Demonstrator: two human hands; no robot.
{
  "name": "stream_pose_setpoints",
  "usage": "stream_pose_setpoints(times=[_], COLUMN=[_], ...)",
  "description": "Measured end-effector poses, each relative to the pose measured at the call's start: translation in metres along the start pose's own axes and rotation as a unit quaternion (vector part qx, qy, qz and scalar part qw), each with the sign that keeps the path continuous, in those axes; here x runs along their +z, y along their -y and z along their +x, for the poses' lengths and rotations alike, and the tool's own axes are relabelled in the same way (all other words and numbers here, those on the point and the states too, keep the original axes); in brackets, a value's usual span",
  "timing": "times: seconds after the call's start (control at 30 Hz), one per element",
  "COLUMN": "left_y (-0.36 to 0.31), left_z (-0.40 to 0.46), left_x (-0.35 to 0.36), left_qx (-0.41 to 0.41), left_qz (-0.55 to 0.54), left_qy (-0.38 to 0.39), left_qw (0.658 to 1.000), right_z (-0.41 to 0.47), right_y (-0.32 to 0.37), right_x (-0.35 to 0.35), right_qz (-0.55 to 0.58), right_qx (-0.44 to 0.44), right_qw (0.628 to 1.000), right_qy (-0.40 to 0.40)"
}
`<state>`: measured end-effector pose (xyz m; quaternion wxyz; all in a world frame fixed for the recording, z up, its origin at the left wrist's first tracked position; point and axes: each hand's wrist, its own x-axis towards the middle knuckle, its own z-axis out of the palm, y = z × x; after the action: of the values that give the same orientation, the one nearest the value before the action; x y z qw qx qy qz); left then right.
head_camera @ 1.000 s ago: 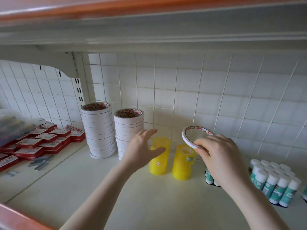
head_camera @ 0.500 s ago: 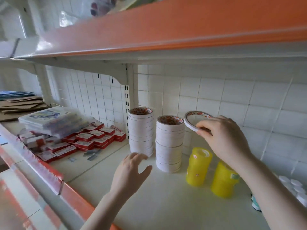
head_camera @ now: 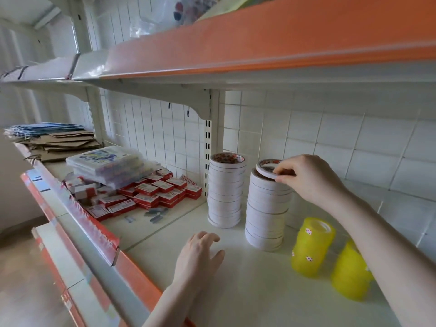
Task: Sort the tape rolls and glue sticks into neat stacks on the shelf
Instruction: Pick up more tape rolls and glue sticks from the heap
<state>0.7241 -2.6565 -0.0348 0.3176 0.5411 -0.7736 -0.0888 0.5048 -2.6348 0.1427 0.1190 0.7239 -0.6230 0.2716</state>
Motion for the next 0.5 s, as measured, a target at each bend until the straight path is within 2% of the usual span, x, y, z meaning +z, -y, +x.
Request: stream_pose_setpoints(times=[0.5], left_y=[-0.0007], left_z=[0.001], left_x=[-0.0005], left_qx=[-0.004], left_qz=[-0.01], left_qy=[0.005], left_qw=[1.0], right_z=[0.0093], right_y=[0.0001], right_x=[0.0066], right_qz=[0.01], right_qx=[0.028], right_qw=[0.999], right_qy=[0.028])
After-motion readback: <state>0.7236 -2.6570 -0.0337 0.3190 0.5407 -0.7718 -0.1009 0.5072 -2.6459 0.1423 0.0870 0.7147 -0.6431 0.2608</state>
